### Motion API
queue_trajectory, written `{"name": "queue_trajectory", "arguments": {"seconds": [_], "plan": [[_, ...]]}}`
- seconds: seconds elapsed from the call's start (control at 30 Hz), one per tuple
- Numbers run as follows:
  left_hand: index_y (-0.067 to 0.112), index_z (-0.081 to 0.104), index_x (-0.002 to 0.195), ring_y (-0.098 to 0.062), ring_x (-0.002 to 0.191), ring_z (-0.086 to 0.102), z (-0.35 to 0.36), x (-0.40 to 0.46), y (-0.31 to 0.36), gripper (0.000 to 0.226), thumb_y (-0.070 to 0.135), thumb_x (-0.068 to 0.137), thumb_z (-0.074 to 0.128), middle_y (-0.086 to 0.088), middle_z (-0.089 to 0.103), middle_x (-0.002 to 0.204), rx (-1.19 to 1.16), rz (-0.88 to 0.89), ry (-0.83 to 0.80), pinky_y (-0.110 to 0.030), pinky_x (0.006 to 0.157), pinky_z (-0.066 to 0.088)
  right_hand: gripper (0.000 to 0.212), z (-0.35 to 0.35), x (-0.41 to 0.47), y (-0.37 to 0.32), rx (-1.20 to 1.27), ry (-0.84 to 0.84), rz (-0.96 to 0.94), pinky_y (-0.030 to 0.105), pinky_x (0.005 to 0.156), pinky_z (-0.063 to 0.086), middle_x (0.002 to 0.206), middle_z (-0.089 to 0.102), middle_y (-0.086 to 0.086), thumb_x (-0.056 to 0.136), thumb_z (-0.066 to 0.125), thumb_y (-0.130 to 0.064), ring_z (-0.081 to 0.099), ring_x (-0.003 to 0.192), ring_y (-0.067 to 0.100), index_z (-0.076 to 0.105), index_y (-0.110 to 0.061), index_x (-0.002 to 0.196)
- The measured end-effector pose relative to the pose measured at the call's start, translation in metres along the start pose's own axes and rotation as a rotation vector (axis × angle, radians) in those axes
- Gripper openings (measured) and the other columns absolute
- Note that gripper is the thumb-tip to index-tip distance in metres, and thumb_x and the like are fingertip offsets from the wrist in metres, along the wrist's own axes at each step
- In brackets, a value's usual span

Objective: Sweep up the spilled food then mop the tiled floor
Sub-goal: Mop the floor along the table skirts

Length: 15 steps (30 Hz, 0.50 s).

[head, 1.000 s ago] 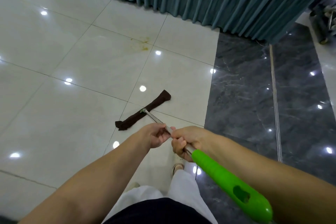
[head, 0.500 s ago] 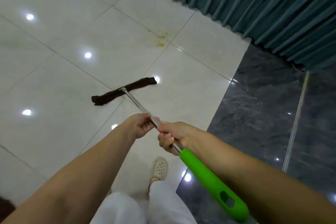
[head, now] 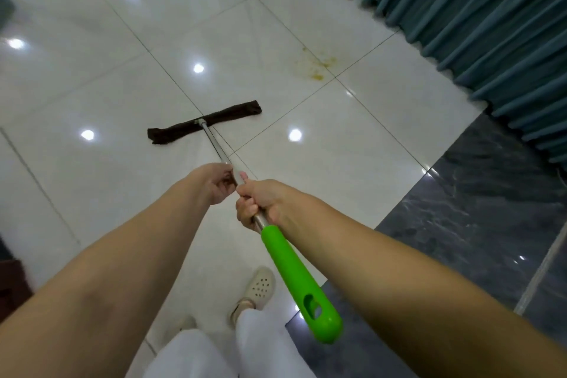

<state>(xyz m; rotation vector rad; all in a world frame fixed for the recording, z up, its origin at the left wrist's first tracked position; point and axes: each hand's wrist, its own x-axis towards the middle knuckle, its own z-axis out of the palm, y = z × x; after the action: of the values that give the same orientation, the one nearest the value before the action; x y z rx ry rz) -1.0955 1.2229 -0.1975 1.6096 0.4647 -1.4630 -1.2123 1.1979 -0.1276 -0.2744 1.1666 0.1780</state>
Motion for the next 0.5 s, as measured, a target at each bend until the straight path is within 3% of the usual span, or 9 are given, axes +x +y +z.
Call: {"name": "queue_trajectory", "arguments": {"seconds": [0.1, 0.2, 0.33, 0.5], "plan": [[0.002, 0.043, 0.069, -0.013, 0.021, 0.049, -0.015, -0.006, -0.017, 0.034, 0.012, 0.101, 0.037, -0.009, 0.053, 0.038, 0.005, -0.007, -0.009, -0.015, 0.026, 0.037, 0.035, -0.001, -0.002, 0.02, -0.024, -0.009, 0.008, 0.009, 0.025, 0.024, 0.038, 0.033, -0.002, 0.097, 0.04, -0.006, 0.028, 0.025, 0.005, 0.051, -0.039, 0.104], [0.001, 0.043, 0.069, -0.013, 0.021, 0.048, -0.031, -0.013, -0.037, 0.034, 0.011, 0.101, 0.037, -0.011, 0.051, 0.05, -0.004, -0.016, -0.012, -0.015, 0.026, 0.037, 0.038, -0.002, -0.008, 0.045, -0.04, -0.006, 0.016, 0.009, 0.025, 0.024, 0.035, 0.031, -0.003, 0.097, 0.04, -0.007, 0.028, 0.025, 0.005, 0.052, -0.041, 0.109], [0.001, 0.043, 0.069, -0.014, 0.022, 0.05, -0.056, -0.028, -0.074, 0.034, 0.013, 0.101, 0.038, -0.009, 0.049, 0.03, 0.004, -0.02, -0.021, -0.017, 0.026, 0.039, 0.031, -0.001, -0.021, 0.09, -0.052, -0.004, 0.03, 0.01, 0.024, 0.023, 0.039, 0.03, -0.003, 0.099, 0.04, -0.009, 0.027, 0.025, 0.005, 0.053, -0.038, 0.102], [-0.001, 0.045, 0.071, -0.017, 0.028, 0.057, -0.085, -0.057, -0.137, 0.032, 0.011, 0.1, 0.038, -0.009, 0.051, 0.031, 0.007, -0.03, -0.072, -0.02, 0.029, 0.044, 0.029, -0.01, -0.048, 0.165, -0.014, 0.013, 0.017, 0.008, 0.025, 0.024, 0.058, 0.032, -0.001, 0.1, 0.037, -0.01, 0.028, 0.024, 0.004, 0.052, -0.035, 0.101]]}}
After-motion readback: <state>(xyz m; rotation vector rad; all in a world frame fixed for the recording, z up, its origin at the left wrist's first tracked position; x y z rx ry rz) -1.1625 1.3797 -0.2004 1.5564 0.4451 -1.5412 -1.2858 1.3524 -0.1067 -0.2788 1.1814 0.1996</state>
